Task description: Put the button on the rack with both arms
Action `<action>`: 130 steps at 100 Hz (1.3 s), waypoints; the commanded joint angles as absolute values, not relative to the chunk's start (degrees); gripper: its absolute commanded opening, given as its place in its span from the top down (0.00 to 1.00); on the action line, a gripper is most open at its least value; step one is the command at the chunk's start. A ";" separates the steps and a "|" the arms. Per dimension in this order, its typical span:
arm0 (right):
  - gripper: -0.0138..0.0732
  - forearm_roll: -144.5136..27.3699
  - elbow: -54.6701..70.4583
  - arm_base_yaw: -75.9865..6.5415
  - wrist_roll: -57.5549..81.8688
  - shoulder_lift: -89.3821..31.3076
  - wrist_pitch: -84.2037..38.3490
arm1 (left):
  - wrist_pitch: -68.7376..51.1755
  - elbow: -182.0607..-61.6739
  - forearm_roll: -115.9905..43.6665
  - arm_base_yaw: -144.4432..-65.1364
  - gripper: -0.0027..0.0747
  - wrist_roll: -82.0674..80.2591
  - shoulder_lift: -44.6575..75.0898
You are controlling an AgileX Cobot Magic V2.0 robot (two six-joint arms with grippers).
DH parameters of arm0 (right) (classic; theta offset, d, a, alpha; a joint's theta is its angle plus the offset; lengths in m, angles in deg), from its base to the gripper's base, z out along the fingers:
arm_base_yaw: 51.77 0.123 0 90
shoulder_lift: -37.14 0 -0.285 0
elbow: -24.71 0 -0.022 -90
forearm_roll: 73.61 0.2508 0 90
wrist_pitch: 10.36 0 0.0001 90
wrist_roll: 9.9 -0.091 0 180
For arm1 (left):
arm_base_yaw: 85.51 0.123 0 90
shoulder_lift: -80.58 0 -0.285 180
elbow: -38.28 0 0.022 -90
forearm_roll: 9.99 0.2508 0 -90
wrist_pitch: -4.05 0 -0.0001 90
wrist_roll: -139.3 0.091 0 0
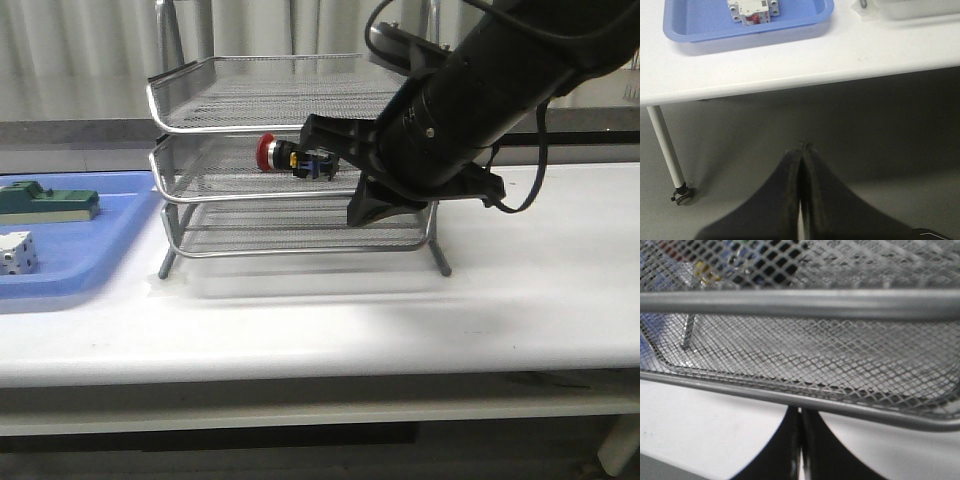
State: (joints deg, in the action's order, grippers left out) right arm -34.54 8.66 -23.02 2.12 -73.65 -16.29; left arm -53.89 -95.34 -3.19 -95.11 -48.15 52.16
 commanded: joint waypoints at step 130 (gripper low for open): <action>0.91 -42.32 -0.14 -30.82 2.46 -49.75 -27.85 | -50.44 -96.83 -3.22 -95.11 0.99 -48.87 51.81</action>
